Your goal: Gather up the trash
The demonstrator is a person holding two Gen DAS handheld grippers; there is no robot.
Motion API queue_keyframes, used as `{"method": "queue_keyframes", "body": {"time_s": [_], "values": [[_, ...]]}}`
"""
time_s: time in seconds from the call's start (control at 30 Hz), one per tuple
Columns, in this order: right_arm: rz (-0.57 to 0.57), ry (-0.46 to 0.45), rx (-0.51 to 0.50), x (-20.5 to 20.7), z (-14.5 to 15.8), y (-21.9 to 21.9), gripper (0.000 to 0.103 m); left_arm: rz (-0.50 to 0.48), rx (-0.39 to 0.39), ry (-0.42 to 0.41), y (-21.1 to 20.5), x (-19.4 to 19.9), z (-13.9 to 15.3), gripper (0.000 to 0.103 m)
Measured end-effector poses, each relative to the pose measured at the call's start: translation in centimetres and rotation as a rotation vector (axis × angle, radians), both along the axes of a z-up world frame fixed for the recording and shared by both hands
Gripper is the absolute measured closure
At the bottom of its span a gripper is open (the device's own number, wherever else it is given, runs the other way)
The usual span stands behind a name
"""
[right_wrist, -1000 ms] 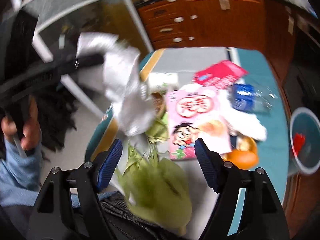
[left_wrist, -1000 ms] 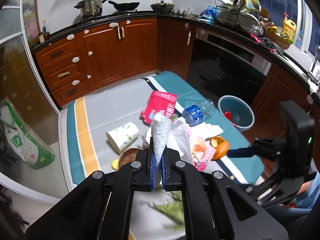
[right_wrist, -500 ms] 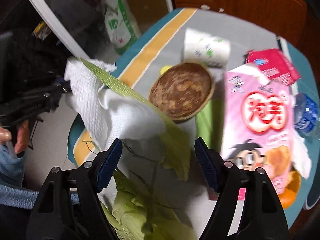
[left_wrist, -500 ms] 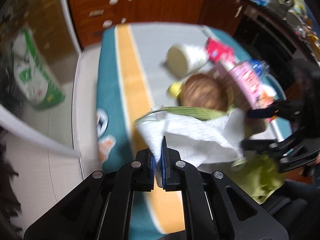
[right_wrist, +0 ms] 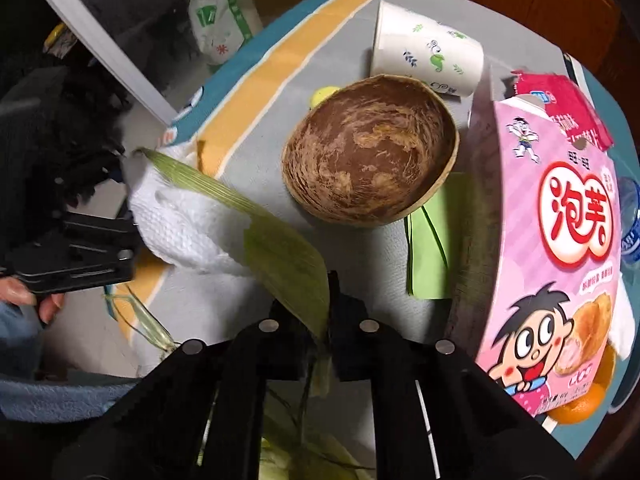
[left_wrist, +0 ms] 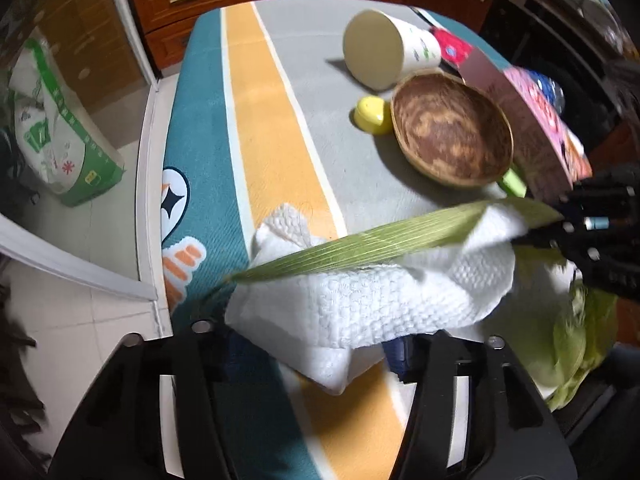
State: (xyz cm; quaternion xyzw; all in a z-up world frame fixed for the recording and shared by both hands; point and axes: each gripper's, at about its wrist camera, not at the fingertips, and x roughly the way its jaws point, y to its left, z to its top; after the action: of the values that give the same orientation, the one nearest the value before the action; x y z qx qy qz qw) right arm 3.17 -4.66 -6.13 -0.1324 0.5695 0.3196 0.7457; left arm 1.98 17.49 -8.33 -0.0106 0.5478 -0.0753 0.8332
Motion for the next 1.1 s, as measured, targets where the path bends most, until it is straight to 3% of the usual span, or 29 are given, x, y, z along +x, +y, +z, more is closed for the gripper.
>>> {"method": "queue_keyframes", "body": {"time_s": [0.03,0.23,0.4,0.57,0.77,0.93,1.07,1.1], "values": [[-0.009,-0.007,0.023,0.0,0.9,-0.4,0.096,0.003,-0.013,0.002,0.1,0.0,0.3,0.097],[-0.136,-0.103,0.149,1.3,6.4,-5.0,0.096,0.068,0.033,-0.115,0.6,-0.1,5.4,0.098],[-0.276,-0.107,0.295,3.0,9.3,-10.7,0.096,0.055,0.053,-0.186,-0.9,1.2,9.3,0.098],[-0.397,-0.192,0.315,5.8,11.8,-15.5,0.096,0.000,0.092,-0.251,-4.9,4.0,12.9,0.098],[-0.503,-0.201,0.378,8.1,13.6,-21.3,0.094,-0.102,0.068,-0.304,-10.9,6.6,15.9,0.098],[-0.494,-0.154,0.370,7.6,12.0,-23.0,0.093,-0.173,0.058,-0.290,-15.2,8.1,15.4,0.098],[-0.443,-0.010,0.411,6.8,10.0,-23.0,0.091,-0.193,0.079,-0.263,-16.2,8.4,14.1,0.098],[-0.429,0.019,0.426,6.9,9.9,-23.0,0.084,-0.191,0.079,-0.250,-16.2,8.7,13.6,0.098]]}}
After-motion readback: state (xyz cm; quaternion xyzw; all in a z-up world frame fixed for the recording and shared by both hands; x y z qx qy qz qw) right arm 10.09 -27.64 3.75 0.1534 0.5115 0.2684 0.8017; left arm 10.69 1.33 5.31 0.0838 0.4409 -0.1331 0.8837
